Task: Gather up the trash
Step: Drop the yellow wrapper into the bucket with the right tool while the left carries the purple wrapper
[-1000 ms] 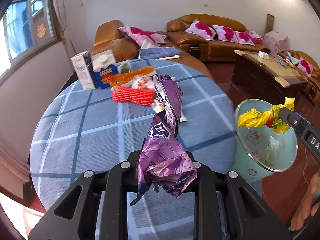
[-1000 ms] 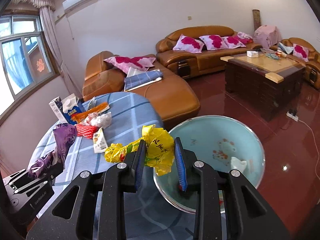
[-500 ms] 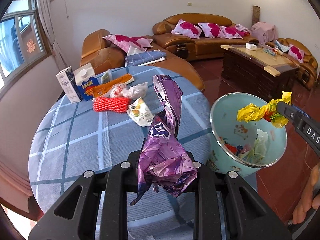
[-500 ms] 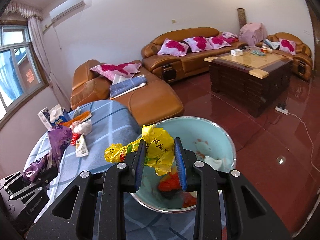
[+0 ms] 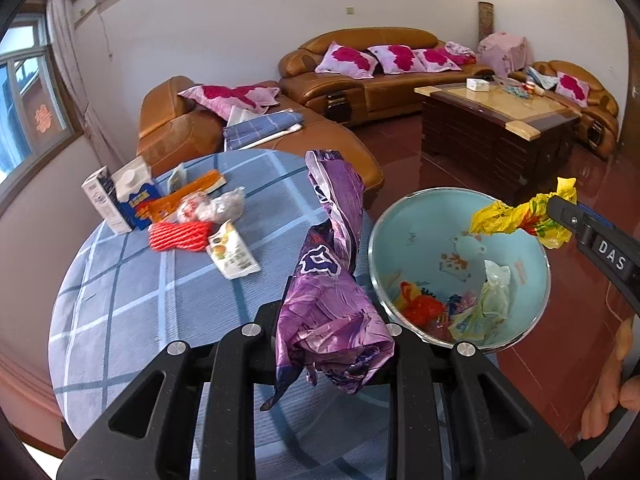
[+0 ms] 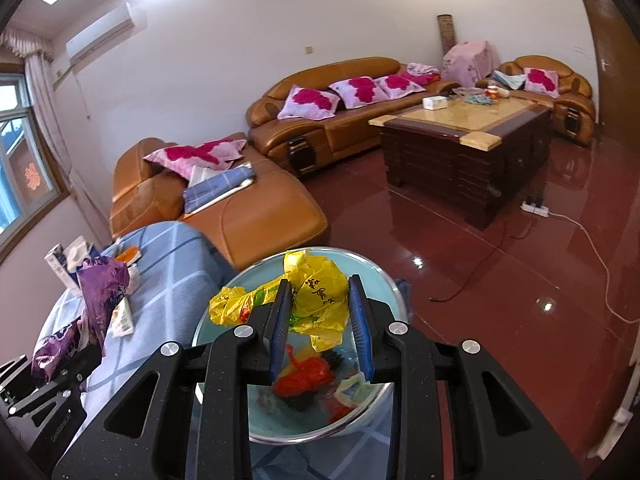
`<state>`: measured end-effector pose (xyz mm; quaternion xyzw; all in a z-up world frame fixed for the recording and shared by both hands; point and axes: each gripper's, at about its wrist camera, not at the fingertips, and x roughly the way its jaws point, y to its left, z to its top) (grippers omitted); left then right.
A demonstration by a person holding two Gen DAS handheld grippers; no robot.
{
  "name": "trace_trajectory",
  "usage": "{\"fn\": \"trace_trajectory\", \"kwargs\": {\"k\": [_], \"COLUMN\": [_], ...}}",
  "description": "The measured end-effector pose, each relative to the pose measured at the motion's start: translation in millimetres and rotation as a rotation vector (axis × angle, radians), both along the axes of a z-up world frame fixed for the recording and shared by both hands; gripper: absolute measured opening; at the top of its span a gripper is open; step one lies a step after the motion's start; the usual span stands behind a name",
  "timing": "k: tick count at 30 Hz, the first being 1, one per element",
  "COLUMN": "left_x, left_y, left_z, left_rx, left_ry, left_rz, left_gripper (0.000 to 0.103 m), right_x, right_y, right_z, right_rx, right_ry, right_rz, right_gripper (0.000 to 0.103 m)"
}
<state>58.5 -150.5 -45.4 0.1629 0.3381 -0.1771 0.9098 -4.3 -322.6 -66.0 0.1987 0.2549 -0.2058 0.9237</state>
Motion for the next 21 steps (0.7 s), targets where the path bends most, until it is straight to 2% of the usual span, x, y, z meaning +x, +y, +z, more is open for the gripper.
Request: {"fn": "trace_trajectory", "kwargs": {"k": [12,21], "left_x": [3.7,14.3], "left_y": [-43.8,-67.1], "left_z": [-17.8,-48.4], "left_rx": [0.009,0.043], "left_ry": [0.036,0.088], "left_rz": [-0.088,-0.128], "left_gripper": [0.023,0.023], "right_x": [9.8,29.2], "right_y": [-13.9,-14.7], "right_z": [-24.0,-45.0], "right_rx": [-0.025,-0.137], "right_ry": [0.07,0.162], "right_rz": [-0.066,-0.085], "right_gripper": [0.029,0.03]}}
